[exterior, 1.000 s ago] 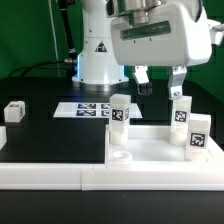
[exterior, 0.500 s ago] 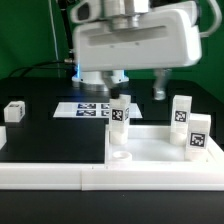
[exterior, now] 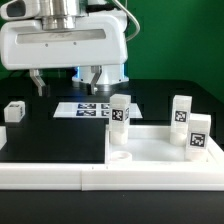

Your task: Assemble square table

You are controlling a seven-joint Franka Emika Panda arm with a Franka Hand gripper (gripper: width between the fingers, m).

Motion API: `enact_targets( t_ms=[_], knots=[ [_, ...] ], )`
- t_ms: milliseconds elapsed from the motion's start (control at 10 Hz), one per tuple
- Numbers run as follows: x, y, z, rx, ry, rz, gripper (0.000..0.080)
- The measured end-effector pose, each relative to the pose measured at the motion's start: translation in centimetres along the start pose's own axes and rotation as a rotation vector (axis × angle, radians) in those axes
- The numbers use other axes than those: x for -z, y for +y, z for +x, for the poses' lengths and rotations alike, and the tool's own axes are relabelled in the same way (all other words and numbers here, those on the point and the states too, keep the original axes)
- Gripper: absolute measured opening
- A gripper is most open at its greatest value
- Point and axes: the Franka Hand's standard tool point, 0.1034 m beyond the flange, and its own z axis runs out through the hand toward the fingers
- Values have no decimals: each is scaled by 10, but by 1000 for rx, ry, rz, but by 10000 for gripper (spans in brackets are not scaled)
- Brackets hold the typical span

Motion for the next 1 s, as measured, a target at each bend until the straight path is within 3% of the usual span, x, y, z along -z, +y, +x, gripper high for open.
enact_targets(
  t_ms=[300, 600, 700, 800, 1000],
  knots=[
    [-1, 0, -1, 77, -3, 0, 649],
    [-6, 4, -3, 90, -97, 9, 649],
    [-3, 14, -9, 99, -219, 12, 649],
    [-7, 26, -21, 129, -259, 7, 649],
    [-11, 79, -63, 165, -394, 45, 649]
  ],
)
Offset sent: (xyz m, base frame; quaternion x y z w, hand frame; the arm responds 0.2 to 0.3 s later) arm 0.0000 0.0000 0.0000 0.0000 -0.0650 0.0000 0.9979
